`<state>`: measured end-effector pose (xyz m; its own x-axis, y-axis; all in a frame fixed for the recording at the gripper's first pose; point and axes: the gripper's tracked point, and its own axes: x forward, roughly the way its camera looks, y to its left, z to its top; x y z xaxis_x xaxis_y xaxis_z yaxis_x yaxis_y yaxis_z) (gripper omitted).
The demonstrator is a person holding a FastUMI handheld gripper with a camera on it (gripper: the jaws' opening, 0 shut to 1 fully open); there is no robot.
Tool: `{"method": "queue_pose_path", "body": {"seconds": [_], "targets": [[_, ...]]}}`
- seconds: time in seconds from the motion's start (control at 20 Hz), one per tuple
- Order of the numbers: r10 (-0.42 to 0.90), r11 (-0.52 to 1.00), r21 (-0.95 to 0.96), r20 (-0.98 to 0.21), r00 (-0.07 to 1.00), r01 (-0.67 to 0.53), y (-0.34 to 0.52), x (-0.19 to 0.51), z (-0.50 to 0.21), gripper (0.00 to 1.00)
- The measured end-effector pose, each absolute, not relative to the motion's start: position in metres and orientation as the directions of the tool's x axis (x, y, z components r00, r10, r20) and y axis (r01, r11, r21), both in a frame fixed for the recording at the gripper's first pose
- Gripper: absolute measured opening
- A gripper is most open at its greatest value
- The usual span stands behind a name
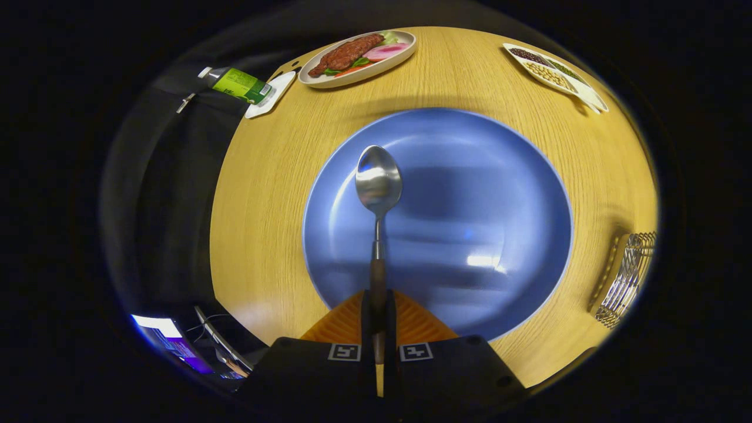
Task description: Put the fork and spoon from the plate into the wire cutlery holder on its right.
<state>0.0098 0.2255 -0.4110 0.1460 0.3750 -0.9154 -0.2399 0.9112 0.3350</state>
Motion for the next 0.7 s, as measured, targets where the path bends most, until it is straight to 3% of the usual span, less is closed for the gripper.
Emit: {"method": "queue_pose_path", "body": {"seconds": [0.45, 0.7], "targets": [[0.426, 0.89, 0.371, -0.885, 0.19, -0.265, 0.21, 0.006, -0.375, 0.06], [0.47, 0.856, 0.382, -0.855, 0.218, -0.349, 0.184, -0.002, -0.321, 0.06]]}}
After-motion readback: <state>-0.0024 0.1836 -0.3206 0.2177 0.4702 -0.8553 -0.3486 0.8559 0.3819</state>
